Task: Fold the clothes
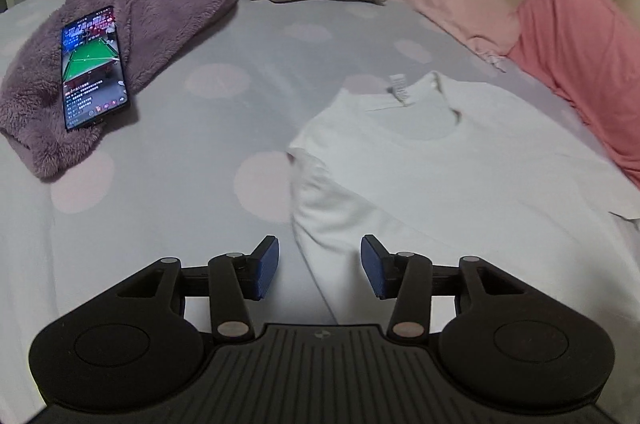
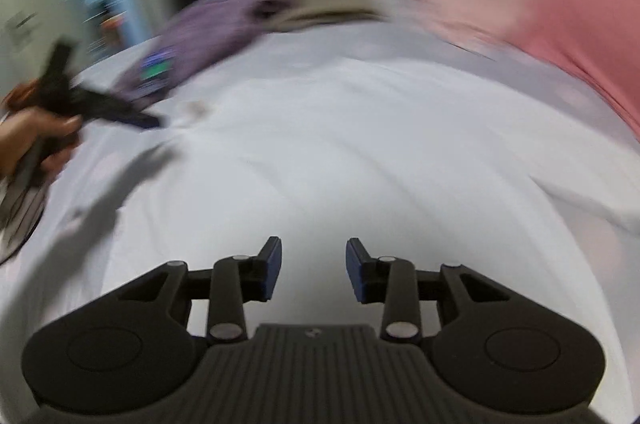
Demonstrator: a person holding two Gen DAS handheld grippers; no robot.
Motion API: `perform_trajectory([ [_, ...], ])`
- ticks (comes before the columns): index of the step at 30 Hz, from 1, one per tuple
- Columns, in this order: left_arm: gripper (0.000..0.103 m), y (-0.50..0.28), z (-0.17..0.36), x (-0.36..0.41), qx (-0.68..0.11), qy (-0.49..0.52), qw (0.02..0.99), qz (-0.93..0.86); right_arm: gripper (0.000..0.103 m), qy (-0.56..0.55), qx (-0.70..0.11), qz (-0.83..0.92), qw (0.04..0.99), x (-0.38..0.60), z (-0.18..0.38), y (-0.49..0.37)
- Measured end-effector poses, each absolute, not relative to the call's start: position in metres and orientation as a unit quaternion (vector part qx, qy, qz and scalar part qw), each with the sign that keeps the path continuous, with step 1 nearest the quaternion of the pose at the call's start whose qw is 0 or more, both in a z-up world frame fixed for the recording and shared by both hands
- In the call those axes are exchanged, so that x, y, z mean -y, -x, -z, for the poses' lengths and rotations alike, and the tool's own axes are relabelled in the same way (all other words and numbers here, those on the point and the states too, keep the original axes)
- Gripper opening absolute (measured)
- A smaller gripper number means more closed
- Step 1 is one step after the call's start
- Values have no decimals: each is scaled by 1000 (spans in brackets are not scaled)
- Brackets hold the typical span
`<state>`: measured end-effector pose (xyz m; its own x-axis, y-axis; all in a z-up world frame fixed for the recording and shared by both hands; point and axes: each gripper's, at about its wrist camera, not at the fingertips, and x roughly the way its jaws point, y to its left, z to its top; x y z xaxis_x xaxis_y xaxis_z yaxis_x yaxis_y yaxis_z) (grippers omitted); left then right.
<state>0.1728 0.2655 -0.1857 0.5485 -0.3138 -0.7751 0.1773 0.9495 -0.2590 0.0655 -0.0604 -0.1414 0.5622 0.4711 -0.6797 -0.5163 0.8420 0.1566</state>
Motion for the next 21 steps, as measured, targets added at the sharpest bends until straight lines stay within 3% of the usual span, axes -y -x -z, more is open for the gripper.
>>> perform_trajectory([
  [10, 43, -218, 208, -286, -448, 54, 884, 125, 41, 42, -369, -428, 824, -76, 180, -210],
  [12, 25, -224, 210, -288, -448, 50, 884, 121, 41, 40, -371, -429, 822, -97, 185, -222],
  [13, 11, -227, 213, -290, -450, 42, 886, 108, 41, 41, -371, -427, 823, -104, 186, -221],
  [21, 17, -240, 225, -289, -442, 10, 894, 79, 41, 33, -366, -434, 823, -118, 187, -211],
])
